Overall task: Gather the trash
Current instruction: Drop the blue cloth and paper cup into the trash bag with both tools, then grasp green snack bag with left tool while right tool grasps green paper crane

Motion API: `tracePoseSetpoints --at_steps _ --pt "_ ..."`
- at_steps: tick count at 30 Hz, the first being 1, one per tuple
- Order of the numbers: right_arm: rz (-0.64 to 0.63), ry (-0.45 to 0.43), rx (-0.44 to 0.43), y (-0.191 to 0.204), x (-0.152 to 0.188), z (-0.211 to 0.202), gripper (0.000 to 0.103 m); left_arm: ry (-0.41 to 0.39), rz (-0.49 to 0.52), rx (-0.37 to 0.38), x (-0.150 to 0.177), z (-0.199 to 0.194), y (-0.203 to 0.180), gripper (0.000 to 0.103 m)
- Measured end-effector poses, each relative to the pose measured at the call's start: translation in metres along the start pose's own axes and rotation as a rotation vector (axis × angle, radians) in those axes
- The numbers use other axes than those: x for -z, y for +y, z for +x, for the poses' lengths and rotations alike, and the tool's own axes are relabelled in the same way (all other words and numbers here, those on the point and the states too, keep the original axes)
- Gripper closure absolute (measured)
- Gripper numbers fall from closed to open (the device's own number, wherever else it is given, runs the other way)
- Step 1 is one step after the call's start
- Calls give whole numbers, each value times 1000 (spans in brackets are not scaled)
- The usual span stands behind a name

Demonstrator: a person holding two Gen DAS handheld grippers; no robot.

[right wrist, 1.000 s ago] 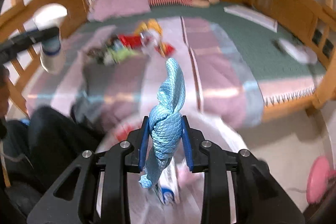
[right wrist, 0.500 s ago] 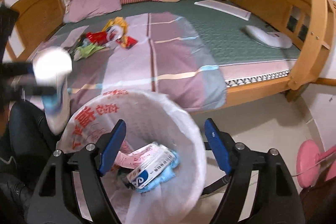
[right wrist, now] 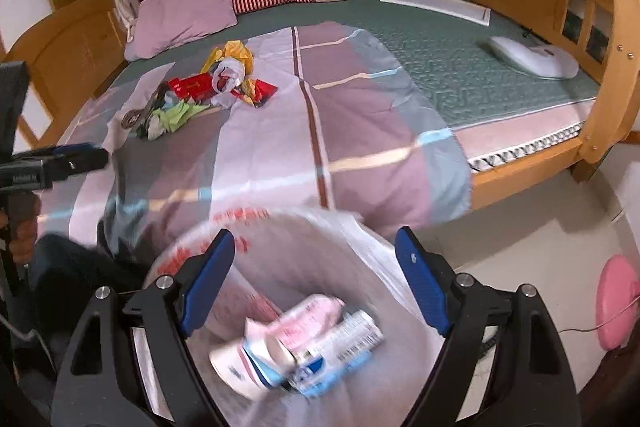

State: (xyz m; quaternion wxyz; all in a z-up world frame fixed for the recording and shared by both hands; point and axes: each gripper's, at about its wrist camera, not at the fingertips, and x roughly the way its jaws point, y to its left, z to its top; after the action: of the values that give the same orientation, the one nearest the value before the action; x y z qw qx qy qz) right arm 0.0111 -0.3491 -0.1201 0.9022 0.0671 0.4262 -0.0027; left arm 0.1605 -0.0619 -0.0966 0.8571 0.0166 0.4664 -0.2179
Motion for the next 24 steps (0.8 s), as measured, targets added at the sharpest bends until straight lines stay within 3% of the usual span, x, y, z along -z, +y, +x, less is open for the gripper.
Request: tracePoseSetpoints --at_steps 3,6,8,13,19,24 --pt "1 -4 -14 24 -24 27 22 -28 -131 -52 -12 -6 52 9" --pt "-22 -6 -56 56 -53 58 22 -61 -204 -108 -17 -16 93 9" --pt "-55 -15 -76 85 -76 80 28 -89 -254 -142 -17 -27 122 9" --pt "-114 -80 -58 160 -118 133 31 -91 -360 -185 -21 -31 184 9" --pt "-48 -16 6 225 -134 209 31 -57 -389 -186 -40 -3 222 9" --pt "19 23 55 238 -135 248 31 -14 -381 -157 -65 43 237 9"
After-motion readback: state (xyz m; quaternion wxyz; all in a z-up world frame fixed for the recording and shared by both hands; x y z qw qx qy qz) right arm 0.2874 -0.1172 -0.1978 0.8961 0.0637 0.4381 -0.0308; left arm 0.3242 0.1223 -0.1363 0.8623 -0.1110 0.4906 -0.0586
